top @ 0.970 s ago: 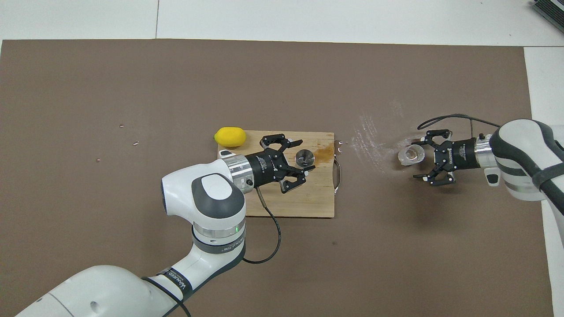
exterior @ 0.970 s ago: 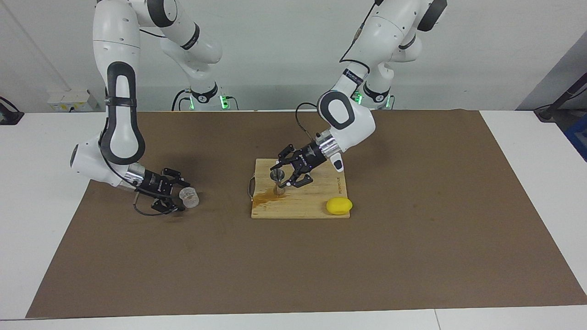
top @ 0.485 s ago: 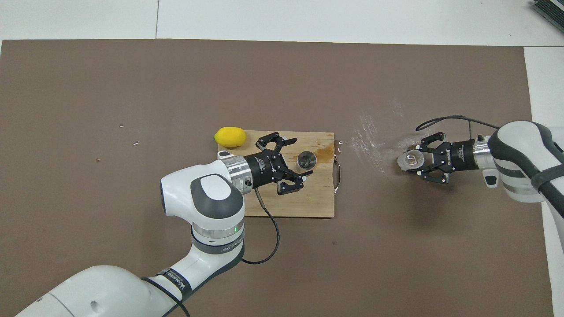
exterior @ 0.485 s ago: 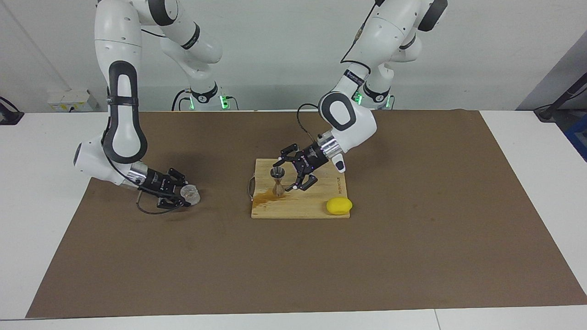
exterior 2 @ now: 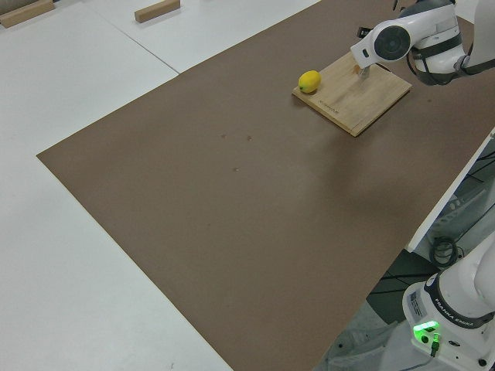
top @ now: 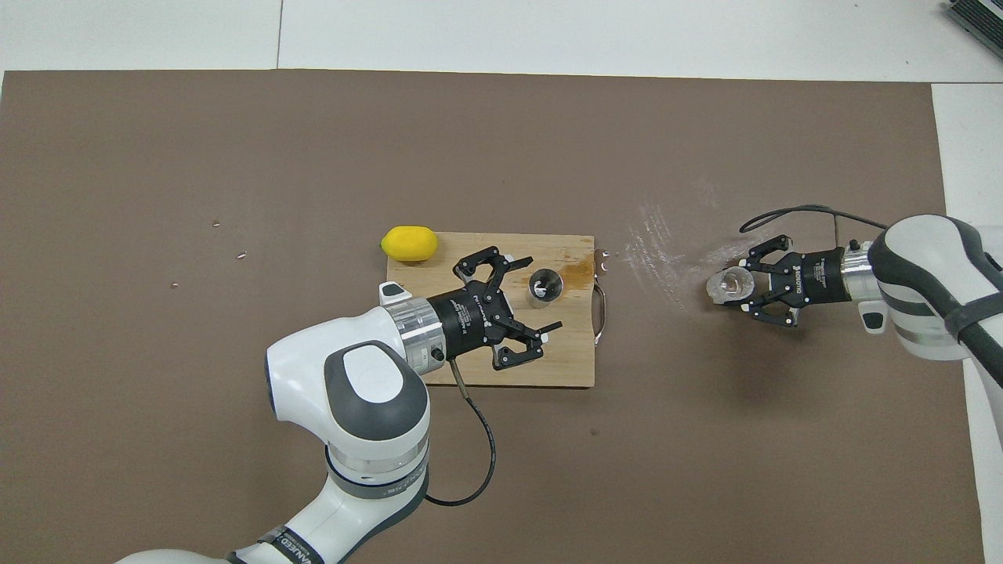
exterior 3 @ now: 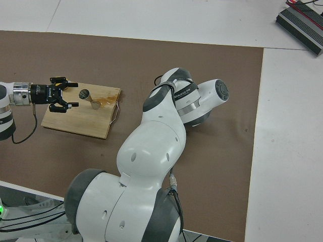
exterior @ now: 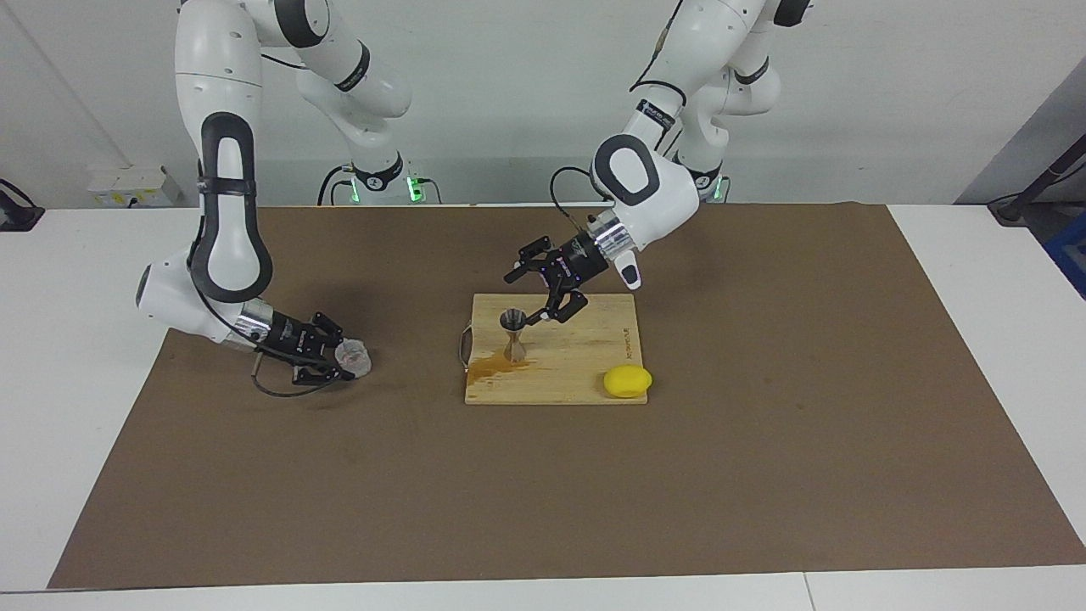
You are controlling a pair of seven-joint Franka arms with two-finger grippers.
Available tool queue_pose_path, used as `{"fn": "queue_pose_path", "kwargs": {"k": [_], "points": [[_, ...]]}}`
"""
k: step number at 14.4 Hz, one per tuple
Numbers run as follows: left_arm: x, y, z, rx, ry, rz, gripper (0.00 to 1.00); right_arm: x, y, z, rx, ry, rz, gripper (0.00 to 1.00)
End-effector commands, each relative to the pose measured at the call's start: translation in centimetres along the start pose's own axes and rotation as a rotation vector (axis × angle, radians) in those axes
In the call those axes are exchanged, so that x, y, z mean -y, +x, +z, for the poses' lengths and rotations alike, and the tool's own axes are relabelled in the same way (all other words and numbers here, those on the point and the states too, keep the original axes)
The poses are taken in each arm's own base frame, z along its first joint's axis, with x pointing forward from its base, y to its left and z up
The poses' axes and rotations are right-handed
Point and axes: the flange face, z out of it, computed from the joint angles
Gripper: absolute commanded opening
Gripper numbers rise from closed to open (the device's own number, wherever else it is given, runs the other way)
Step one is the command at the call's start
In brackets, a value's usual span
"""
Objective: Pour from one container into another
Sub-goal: 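Open the left gripper off the cup while the right gripper grasps the glass, then withdraw the left gripper while the right gripper lifts the glass toward the board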
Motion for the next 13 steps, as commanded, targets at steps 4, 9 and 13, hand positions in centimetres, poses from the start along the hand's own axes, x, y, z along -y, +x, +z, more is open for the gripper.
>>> {"fn": "queue_pose_path", "kwargs": {"k": [4,9,13], "points": [[-6.5,-3.4,-5.7,-0.040,-0.082,0.215,1.00,-0.5,-0.5,-0.2,0.011,0.026,-0.022,0.64],[-13.9,-4.7,-11.2,-0.237,-0.118,0.571,1.00,-0.5,-0.8,0.0,0.016,0.019,-0.033,0.76],[-18.2,-6.3,-14.1,-0.499,-0.059,0.970,1.00,-0.5,-1.0,0.1,0.018,0.016,-0.035,0.75]]}}
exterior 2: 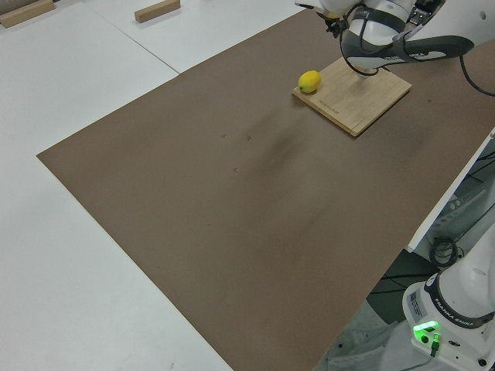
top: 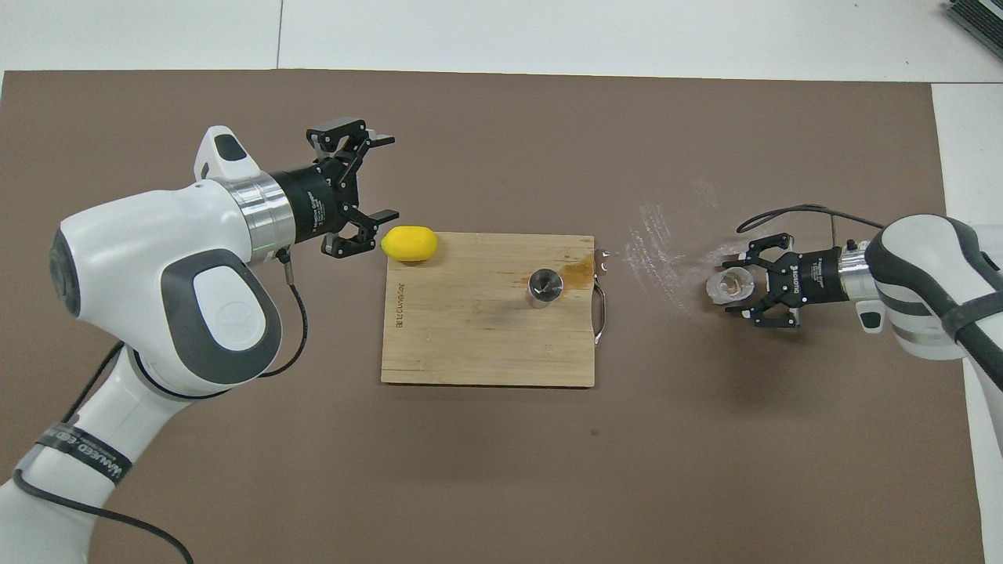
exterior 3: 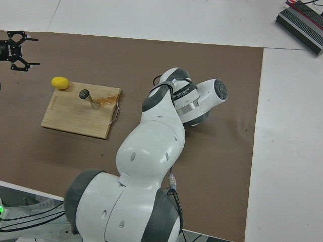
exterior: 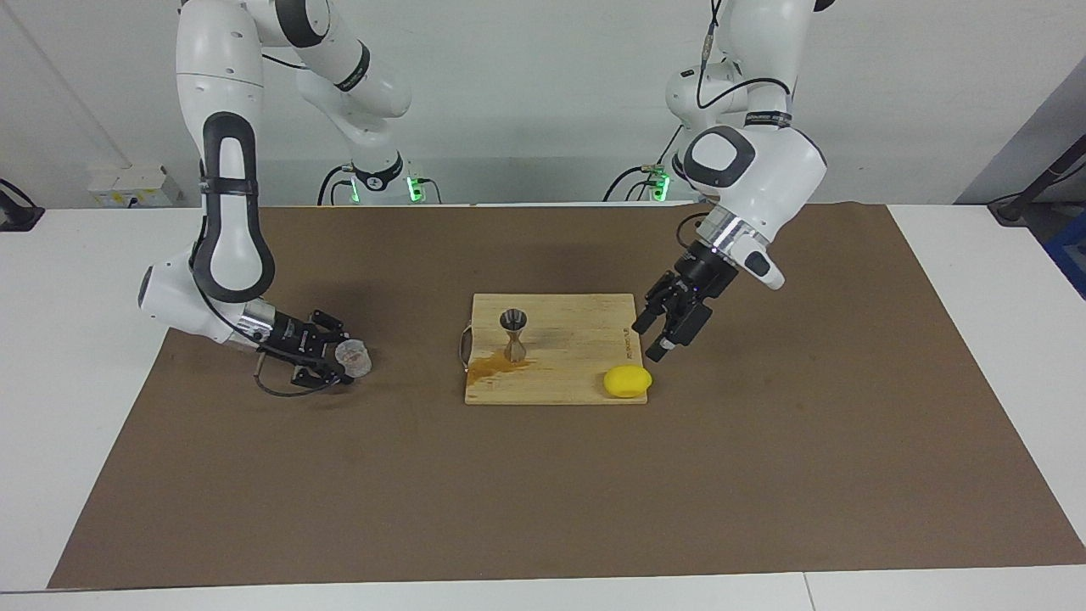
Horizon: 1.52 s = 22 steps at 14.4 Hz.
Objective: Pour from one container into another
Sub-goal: 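Withdraw the left gripper while the right gripper lifts the glass toward the board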
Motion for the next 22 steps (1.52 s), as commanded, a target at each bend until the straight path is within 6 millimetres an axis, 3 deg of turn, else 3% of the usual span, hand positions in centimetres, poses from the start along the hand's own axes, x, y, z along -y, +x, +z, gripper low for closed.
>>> {"fn": "queue_pose_path", "kwargs": {"k": [1,4,5,6,7,8,11,13,16,18,22], "points": [[-2.3,1.9,-0.8,-0.080,0.057,0.199,1.00,-0.5,-0.7,-0.1,0.017,0.019,-0.023,0.74],[-3.7,3.1,-2.5,-0.177,0.151,0.377,1.00,-0.5,-0.9,-0.2,0.022,0.016,-0.029,0.72],[-4.0,3.0,-3.1,-0.198,0.188,0.422,1.00,-0.4,-1.4,0.0,0.022,0.012,-0.036,0.69],[-4.2,3.3,-3.7,-0.227,0.232,0.465,1.00,-0.4,-1.7,0.1,0.022,0.009,-0.042,0.59],[-4.5,3.4,-4.3,-0.252,0.259,0.496,1.00,-0.4,-2.1,-0.3,0.024,0.011,-0.047,0.15],[-4.5,3.8,-5.0,-0.274,0.281,0.510,1.00,-0.3,-3.1,-0.6,0.025,0.011,-0.054,0.00],[-4.0,5.9,-8.2,-0.291,0.417,0.655,1.00,0.2,-7.2,-1.2,0.007,0.025,-0.049,0.00],[-3.4,6.5,-9.6,-0.251,0.509,0.785,1.00,0.3,-12.3,-0.8,-0.007,0.024,-0.048,0.00],[-2.3,8.4,-12.5,-0.169,0.641,0.982,1.00,1.2,-17.9,-0.2,-0.031,0.033,-0.031,0.00],[-1.5,10.0,-15.0,-0.099,0.721,1.101,1.00,1.5,-20.8,0.8,-0.054,0.020,-0.003,0.00],[0.5,10.1,-17.8,0.029,0.844,1.127,1.00,1.8,-28.8,3.3,-0.230,-0.013,-0.016,0.00]]}}
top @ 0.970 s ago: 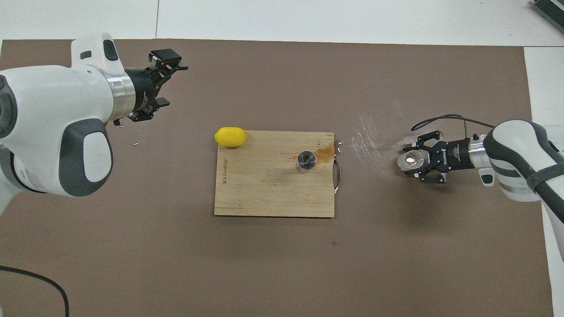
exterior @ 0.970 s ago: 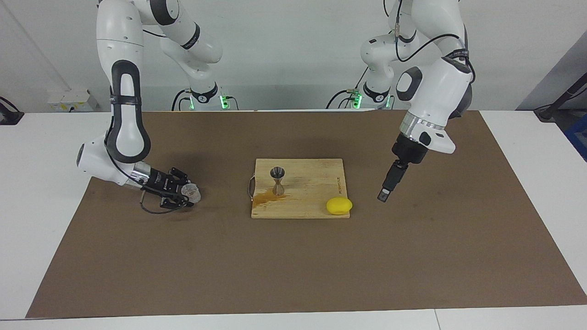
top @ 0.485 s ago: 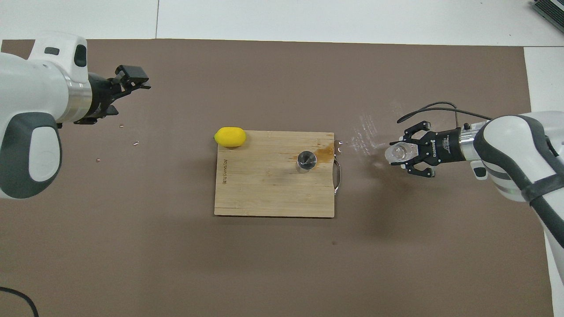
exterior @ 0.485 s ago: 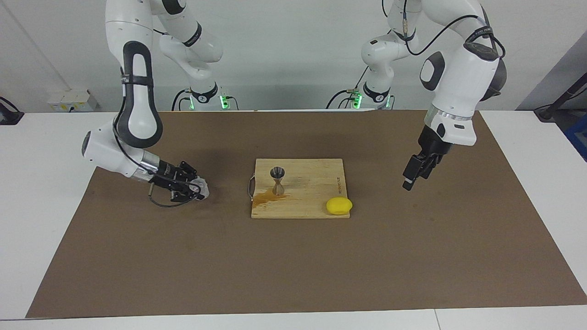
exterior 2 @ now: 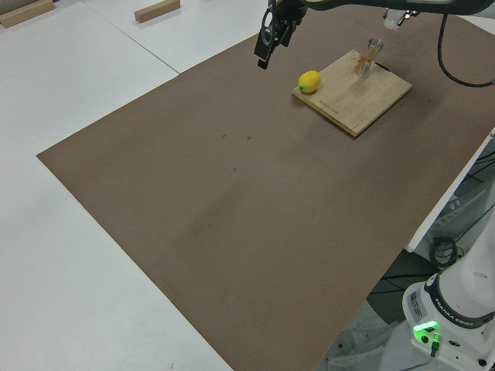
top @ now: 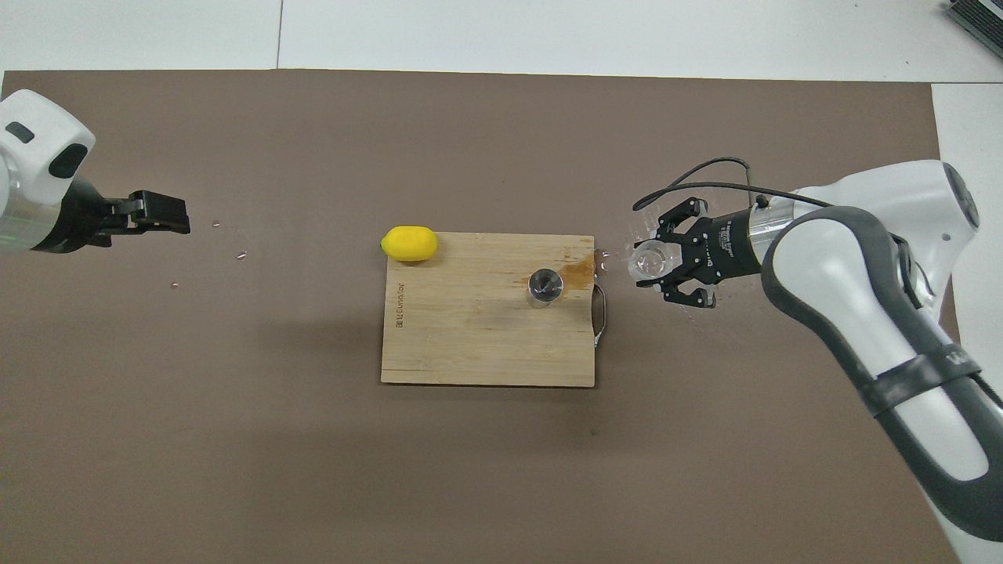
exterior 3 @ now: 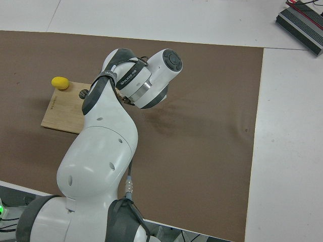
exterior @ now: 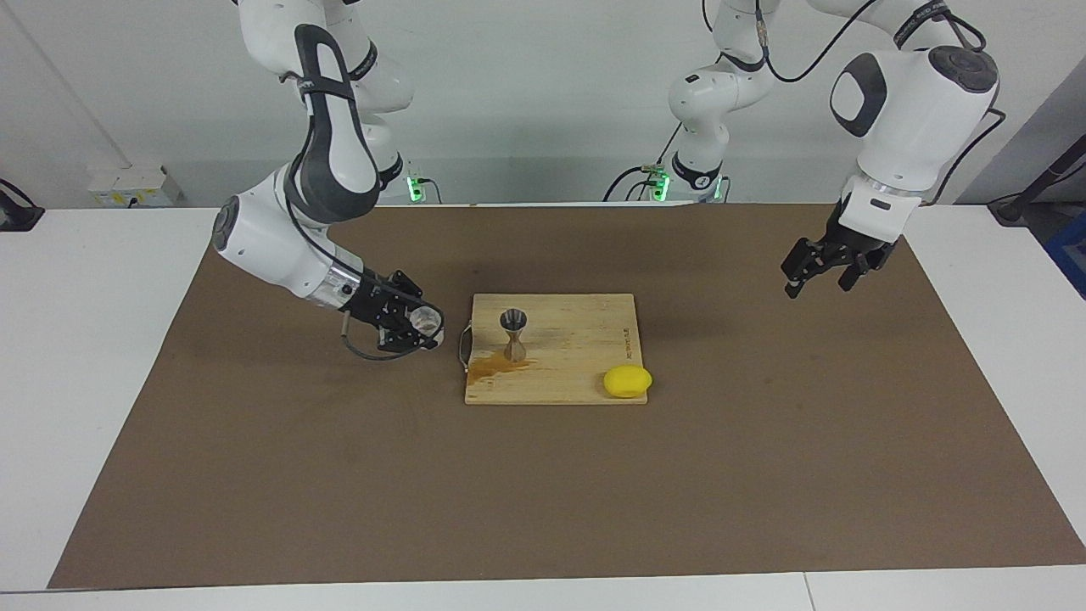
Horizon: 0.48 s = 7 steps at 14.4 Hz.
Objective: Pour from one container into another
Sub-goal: 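Withdraw the left gripper while the right gripper lifts the glass toward the board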
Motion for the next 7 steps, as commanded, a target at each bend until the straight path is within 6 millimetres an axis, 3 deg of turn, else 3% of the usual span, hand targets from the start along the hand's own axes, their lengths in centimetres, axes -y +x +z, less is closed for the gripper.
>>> {"fn": "queue_pose_path", "kwargs": {"k": [1,3,5,7], "points": [[0.7,-2.1,-0.9,0.087,0.050,0.065,1.00,0.8,-5.0,0.3,-0.103,0.025,0.020,0.00],[1.4,-2.4,-1.3,0.119,0.085,0.144,1.00,0.4,-7.4,1.4,-0.144,0.021,0.017,0.00],[2.8,-2.1,-3.1,0.132,0.079,0.174,1.00,0.1,-9.7,2.1,-0.209,0.023,-0.026,0.00],[2.8,-2.1,-3.2,0.130,0.075,0.176,1.00,0.0,-11.6,2.6,-0.298,0.038,-0.076,0.00]]}}
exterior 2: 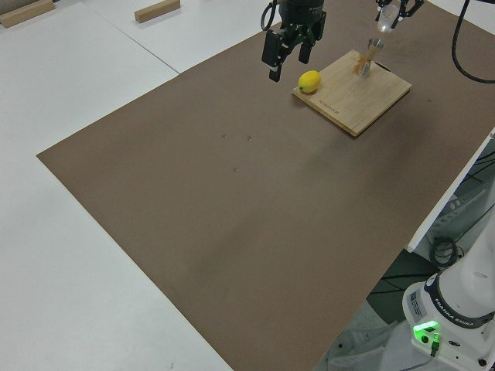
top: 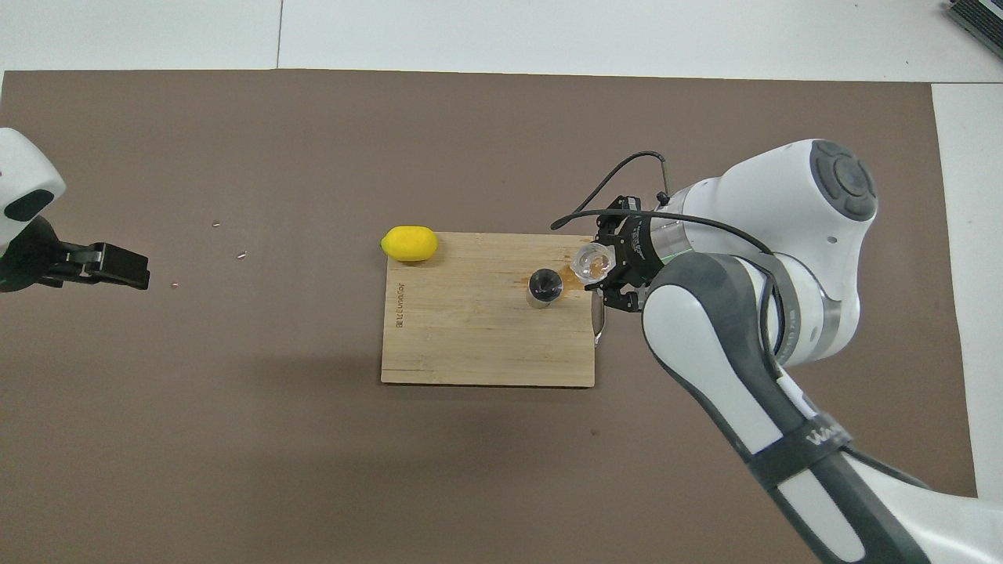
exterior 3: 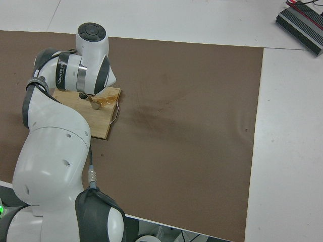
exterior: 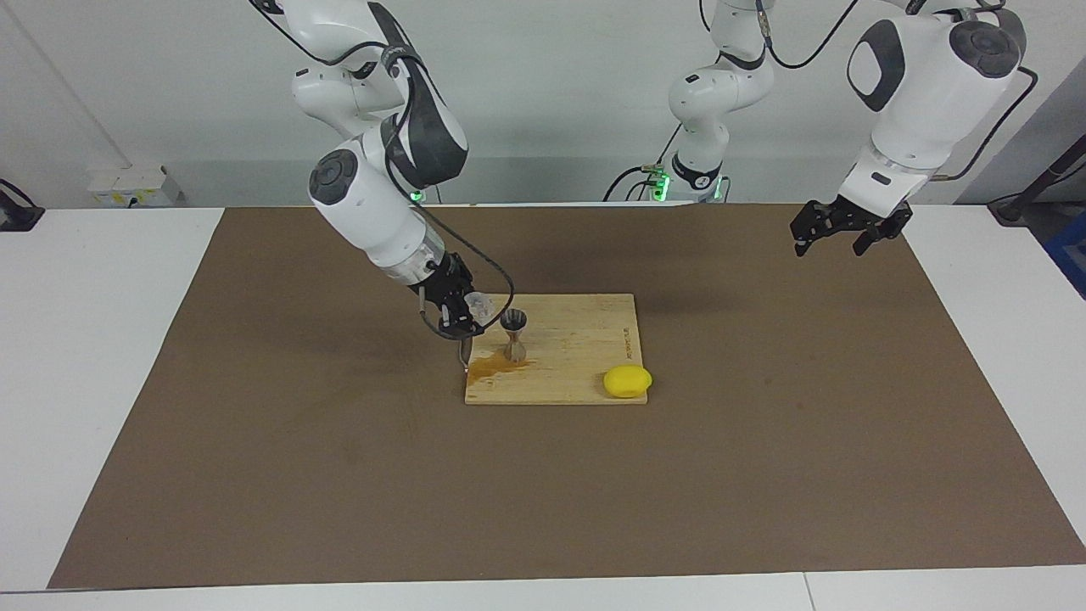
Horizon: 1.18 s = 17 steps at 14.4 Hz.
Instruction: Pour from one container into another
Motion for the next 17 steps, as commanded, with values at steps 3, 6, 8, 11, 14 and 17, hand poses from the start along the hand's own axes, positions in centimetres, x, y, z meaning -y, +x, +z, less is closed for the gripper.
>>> {"fn": "queue_pose_path", "kwargs": {"k": [3,6,8,11,14,17], "points": [[-0.3,-0.1,-1.1,-0.009,0.012,0.030,1.00,0.4,-2.5,0.4,-0.118,0.043,-0.060,0.00],[-1.9,-0.1,-1.2,-0.013,0.009,0.061,1.00,-0.2,-4.0,1.0,-0.210,0.060,-0.104,0.00],[-1.2,0.0,-1.8,-0.028,-0.006,0.045,1.00,-0.6,-5.1,1.6,-0.240,0.095,-0.112,0.00],[-0.5,-0.6,-4.6,-0.053,-0.043,0.021,1.00,-0.6,-5.6,1.7,-0.293,0.131,-0.150,0.00],[-0.5,-1.0,-6.4,-0.036,-0.043,0.026,1.00,-1.2,-6.7,2.1,-0.343,0.136,-0.206,0.00],[0.1,-1.3,-6.6,-0.018,-0.040,0.016,1.00,-2.9,-8.0,3.0,-0.418,0.124,-0.288,0.00]]}}
